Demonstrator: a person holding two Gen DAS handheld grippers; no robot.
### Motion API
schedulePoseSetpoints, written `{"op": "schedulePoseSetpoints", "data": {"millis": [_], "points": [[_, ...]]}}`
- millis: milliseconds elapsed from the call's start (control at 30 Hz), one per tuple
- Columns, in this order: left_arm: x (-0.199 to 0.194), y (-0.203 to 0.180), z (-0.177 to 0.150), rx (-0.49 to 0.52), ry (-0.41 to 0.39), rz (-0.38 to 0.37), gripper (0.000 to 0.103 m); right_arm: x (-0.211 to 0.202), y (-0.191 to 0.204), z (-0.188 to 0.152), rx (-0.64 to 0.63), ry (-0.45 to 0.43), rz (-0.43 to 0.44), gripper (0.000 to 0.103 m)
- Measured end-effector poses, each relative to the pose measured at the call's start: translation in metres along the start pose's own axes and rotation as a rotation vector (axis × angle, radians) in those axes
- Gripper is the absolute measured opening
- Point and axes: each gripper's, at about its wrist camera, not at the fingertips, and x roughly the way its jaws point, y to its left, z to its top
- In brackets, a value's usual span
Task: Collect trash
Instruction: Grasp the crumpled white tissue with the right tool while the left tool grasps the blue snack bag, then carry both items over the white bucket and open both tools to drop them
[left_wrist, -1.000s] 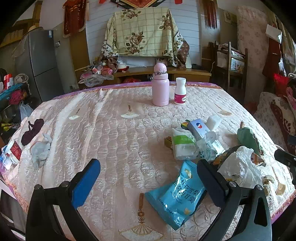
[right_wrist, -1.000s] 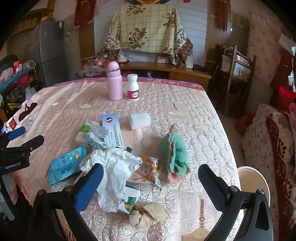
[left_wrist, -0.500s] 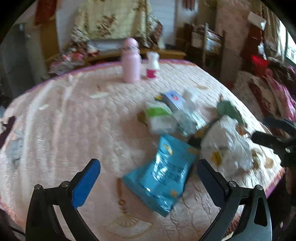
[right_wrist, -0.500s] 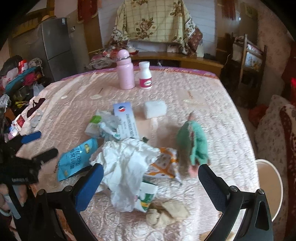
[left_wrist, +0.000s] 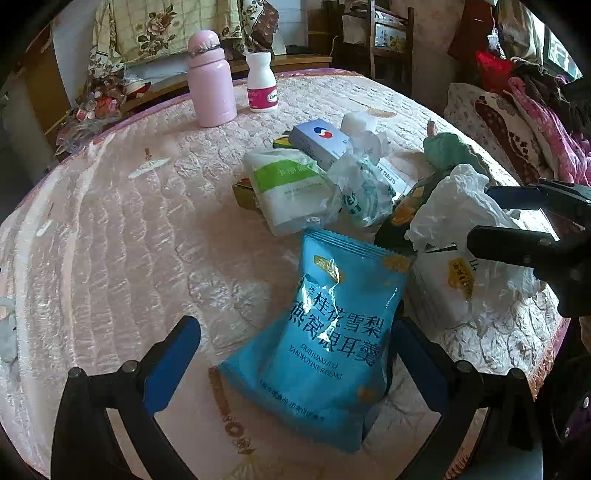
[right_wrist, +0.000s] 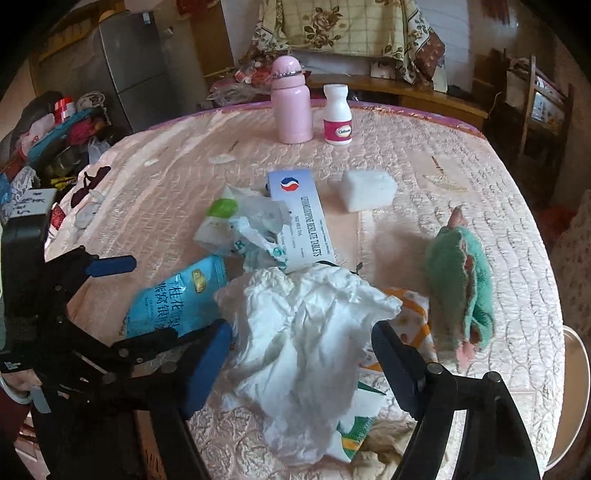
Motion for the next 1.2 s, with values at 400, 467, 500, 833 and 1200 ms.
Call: {"op": "schedulePoseSetpoints", "data": {"millis": [400,467,500,833,1200], "points": [[-0.002,-0.003,-0.008,-0.041,0.019,-0.051,0.053,0.007,-0.007,0.000,0.025,0.021,0.036,0.037],[-0.009,-0.003,-0.012,-0.045,0.012,-0.056,0.049,0.003,-0.005,0.000,0.016,0.013,0.041,0.031],[-0.013,-0.003,-0.013,-0.047,0.008,-0.058,0.048,0.001,-0.005,0.001,0.018,0.008,0.047,0.029],[-0.058,-0.004,-0.009,-0.087,-0.065,-0.110,0.046,-0.045,-0.033,0.010,0.116,-0.082,0.162,0.029],[-0.073,-0.059,0.044,-0.043,-0.146,-0.176,0.046,-0.076,-0.080,-0.002,0.154,-0.117,0.022,0.029]]}}
